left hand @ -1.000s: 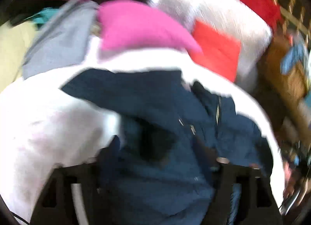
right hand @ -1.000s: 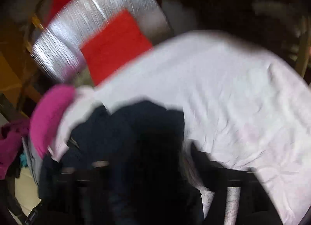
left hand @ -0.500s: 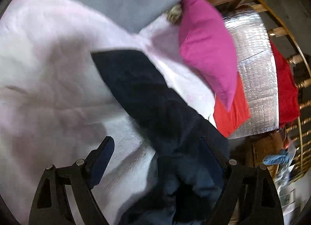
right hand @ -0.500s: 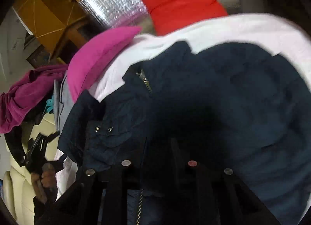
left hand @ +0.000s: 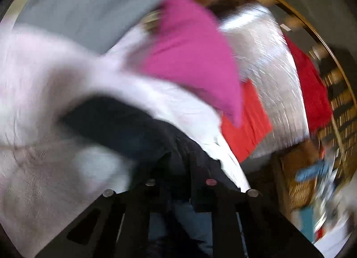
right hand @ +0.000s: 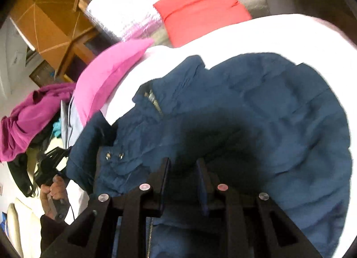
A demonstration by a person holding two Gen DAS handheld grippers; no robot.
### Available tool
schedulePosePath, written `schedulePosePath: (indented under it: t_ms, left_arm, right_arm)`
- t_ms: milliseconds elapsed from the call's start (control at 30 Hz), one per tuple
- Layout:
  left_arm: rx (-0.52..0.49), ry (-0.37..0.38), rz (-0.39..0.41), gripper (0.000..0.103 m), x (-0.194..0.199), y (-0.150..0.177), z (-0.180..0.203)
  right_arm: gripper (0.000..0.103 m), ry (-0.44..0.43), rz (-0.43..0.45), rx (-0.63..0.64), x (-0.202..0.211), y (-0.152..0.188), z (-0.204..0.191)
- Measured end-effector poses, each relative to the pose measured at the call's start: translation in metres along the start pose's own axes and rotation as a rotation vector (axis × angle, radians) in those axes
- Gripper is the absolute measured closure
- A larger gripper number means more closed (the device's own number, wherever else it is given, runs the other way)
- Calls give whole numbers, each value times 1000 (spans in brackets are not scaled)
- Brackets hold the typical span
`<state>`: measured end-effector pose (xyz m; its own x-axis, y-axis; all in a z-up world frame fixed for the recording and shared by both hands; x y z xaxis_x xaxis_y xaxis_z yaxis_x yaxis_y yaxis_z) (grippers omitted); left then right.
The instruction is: Fold large clothes
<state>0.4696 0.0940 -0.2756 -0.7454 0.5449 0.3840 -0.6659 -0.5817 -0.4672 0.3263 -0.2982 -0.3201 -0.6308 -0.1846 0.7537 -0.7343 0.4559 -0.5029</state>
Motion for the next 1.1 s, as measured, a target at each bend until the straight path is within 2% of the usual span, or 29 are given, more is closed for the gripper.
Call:
schedulePosePath:
  t_ms: [33, 133, 233, 300, 367, 400, 433, 500, 567, 600, 633, 667, 700, 733, 767, 800, 900, 1000, 1100]
  left_arm:
    - [-56, 1, 0, 93, 3, 1, 18]
    - [-299, 45, -31, 94, 12, 32, 106]
    - [-487, 75, -98, 94, 3, 84, 168]
    - [-585, 98, -205, 93, -22, 140, 198]
    - [-651, 78, -313, 91, -48, 188, 205]
    - [-687, 43, -418, 89, -70, 221, 199]
    - [-694, 17, -479, 85, -81, 238, 192]
    - [-641, -75, -639, 84, -97, 267, 160]
    - [-564, -72, -690, 84, -80, 270, 150]
    - [-540, -57, -692, 84, -70, 265, 149]
    - [-522, -33, -684, 80, -56, 257, 151]
    - [-506, 0, -658, 66, -42, 244, 155]
    - [-487, 37, -606, 57, -23, 229, 156]
    - [-466, 57, -543, 41, -8, 214, 154]
    - [-437, 60, -469, 35, -4, 190, 148]
    - [-411, 45, -396, 35, 6, 171, 137]
    - [-317, -71, -307, 35, 8, 135, 92]
    - [-236, -175, -291, 36, -7, 115, 51]
    - [-211, -165, -278, 36, -20, 105, 43]
  right_arm:
    - [77, 7, 22, -10, 10, -4, 7]
    - [77, 18, 103, -56, 45, -18, 35]
    - [76, 9, 146, -116, 74, -24, 59]
    - [76, 14, 173, -146, 92, -26, 75]
    - [76, 9, 183, -168, 103, -26, 85]
    - [76, 5, 185, -175, 108, -26, 88]
    - [76, 5, 192, -181, 114, -26, 92]
    - [75, 23, 204, -182, 121, -26, 98]
    - [60, 32, 214, -195, 125, -29, 102]
    - [43, 32, 220, -209, 127, -31, 104]
    - [37, 24, 233, -223, 129, -33, 104]
    - [37, 16, 242, -230, 131, -34, 104]
    - [37, 5, 242, -225, 130, -37, 103]
    - [37, -7, 227, -213, 126, -36, 97]
    - [37, -30, 205, -191, 121, -35, 86]
    - [37, -48, 185, -169, 118, -34, 77]
    - [37, -92, 132, -112, 109, -25, 46]
    - [36, -75, 67, -112, 91, -16, 38]
    - [36, -6, 8, -145, 63, -12, 54]
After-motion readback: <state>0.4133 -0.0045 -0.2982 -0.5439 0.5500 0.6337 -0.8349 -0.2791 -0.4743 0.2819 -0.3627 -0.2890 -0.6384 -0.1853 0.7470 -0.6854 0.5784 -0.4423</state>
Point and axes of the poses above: each gripper's, at about its wrist camera, not at the fingertips, and x roughly against the way its jaws point, z to its right, y to its underside, the point moved 7 cm from there along -x, roughly the way its jaws point, and after that the axes turned 8 degrees about y, right-handed, at the moved point
